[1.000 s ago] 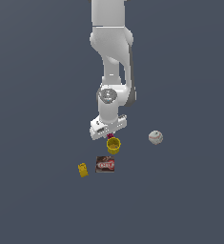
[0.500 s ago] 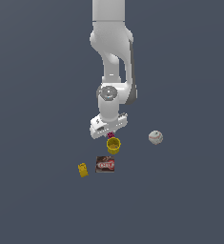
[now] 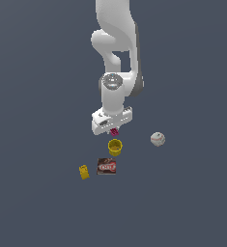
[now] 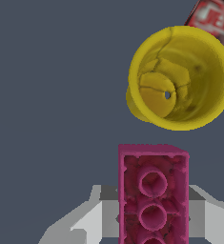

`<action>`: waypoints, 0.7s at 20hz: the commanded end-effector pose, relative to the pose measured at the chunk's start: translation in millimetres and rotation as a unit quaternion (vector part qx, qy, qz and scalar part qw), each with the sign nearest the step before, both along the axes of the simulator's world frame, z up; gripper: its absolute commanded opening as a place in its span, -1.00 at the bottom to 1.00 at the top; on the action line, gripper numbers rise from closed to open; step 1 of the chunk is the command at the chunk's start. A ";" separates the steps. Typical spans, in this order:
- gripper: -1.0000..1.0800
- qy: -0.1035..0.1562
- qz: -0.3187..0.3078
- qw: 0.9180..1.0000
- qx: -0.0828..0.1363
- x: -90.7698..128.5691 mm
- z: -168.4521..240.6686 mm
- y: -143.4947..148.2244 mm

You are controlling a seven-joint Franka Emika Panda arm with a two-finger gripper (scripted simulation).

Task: Pick up a designated object from a clutter of objects.

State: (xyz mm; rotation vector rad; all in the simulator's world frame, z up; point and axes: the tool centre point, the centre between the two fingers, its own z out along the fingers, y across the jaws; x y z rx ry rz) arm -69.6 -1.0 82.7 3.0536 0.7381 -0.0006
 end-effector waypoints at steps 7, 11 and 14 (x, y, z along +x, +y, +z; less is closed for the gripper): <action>-1.00 0.000 0.000 1.000 0.000 7.5 77.9 13.5; -1.00 0.000 0.000 1.000 0.000 11.4 115.4 19.9; -1.00 0.000 0.000 1.000 0.000 14.5 143.5 24.7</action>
